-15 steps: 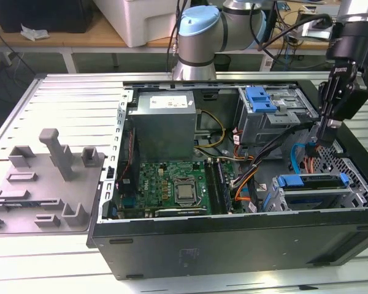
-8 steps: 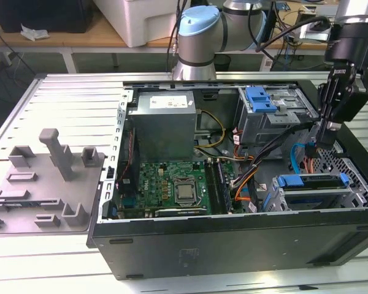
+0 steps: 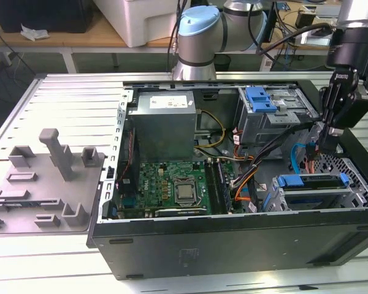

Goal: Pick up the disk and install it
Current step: 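Insert the first disk wire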

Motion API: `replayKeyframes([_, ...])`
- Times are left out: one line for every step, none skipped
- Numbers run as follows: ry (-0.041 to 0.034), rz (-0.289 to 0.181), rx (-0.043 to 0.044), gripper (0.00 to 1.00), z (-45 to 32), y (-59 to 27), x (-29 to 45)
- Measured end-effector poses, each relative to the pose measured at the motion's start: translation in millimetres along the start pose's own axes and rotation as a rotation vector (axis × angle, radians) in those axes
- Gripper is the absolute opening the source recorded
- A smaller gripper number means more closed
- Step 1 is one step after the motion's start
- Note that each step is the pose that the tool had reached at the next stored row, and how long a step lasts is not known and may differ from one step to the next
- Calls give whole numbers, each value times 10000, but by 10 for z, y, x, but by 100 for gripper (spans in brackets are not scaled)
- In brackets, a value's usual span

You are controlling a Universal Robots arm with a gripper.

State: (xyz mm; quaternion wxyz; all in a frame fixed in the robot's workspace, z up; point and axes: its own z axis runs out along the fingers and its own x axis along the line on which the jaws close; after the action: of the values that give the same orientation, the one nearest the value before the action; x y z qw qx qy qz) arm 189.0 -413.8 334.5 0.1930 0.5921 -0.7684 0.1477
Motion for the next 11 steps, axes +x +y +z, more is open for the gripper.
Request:
replayKeyframes([-31,-7,11,17,7,2,13])
replayKeyframes([-58,-14,20,17,14,4,25])
replayKeyframes([-83,-21,30,17,20,5,37])
replayKeyframes([-118,-31,42,17,29,7,53])
replayKeyframes([-147,-41,53,17,36,9,66])
replayKeyframes([-183,-54,65,17,45,10,83])
replayKeyframes([-209,-64,76,17,52,11,95])
replayKeyframes([-262,-87,97,17,67,13,122])
replayKeyframes([-285,-105,116,17,75,16,139])
replayKeyframes([-297,-122,132,17,81,19,150])
replayKeyframes([-306,-137,145,17,86,23,158])
